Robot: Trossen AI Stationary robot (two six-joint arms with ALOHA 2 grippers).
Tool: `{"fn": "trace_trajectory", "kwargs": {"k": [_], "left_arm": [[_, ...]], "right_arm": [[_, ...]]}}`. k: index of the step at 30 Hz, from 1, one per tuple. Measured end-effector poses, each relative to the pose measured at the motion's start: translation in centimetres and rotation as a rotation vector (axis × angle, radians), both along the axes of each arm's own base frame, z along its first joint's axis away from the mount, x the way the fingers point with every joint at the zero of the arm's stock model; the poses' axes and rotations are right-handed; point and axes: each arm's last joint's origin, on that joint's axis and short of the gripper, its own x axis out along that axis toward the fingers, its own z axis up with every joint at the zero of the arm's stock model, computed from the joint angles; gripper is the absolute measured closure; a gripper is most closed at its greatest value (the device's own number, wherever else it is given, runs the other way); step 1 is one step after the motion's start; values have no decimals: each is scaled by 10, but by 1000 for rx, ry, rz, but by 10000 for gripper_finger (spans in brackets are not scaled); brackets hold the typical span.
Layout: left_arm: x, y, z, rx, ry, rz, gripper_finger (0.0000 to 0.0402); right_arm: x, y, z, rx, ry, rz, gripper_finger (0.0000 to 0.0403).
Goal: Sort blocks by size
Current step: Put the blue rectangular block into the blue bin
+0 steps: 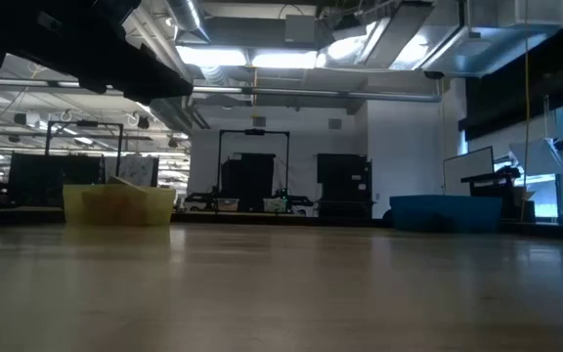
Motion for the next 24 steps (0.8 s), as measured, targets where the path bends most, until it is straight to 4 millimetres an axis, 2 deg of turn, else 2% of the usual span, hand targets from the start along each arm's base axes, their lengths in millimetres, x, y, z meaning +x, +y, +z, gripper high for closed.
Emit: {"fn": "trace_trajectory", "kwargs": {"k": [4,13,20,24], "left_arm": [[0,0,0,0,0,0,259],[0,0,0,0,1,0,259],[0,0,0,0,1,0,259],[0,0,0,1,1,0,259]], "right_arm": [[2,4,-9,20,89,-187,140],[15,19,-24,101,117,-478,143],[19,24,-44,69,170,-528,143],[20,24,-46,57,168,-528,143]]}}
